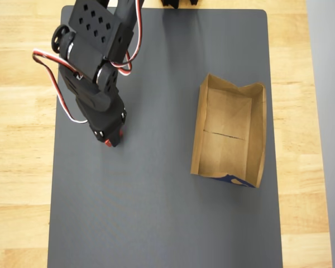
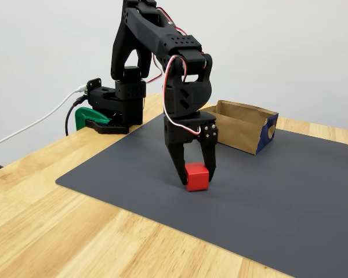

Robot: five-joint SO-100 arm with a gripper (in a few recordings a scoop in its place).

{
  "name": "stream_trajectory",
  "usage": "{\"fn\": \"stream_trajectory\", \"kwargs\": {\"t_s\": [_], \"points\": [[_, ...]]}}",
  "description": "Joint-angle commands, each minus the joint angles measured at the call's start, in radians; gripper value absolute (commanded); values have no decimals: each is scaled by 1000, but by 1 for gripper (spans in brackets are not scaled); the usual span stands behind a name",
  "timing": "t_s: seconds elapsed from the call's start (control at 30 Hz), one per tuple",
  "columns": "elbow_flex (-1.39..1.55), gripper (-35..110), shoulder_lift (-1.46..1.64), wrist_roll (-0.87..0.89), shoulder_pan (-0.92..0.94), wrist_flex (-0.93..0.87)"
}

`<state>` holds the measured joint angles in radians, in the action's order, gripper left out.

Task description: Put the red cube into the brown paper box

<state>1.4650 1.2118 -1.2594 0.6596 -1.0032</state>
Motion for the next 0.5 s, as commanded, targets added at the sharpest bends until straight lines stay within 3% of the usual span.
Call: {"fn": "stream_trajectory", "kwargs": {"t_s": [0.0, 0.23, 0.47], "points": [[-18, 0, 34, -2, 0, -5], [-8, 0, 121, 61, -5, -8], [74, 0, 371, 268, -60, 35]]}}
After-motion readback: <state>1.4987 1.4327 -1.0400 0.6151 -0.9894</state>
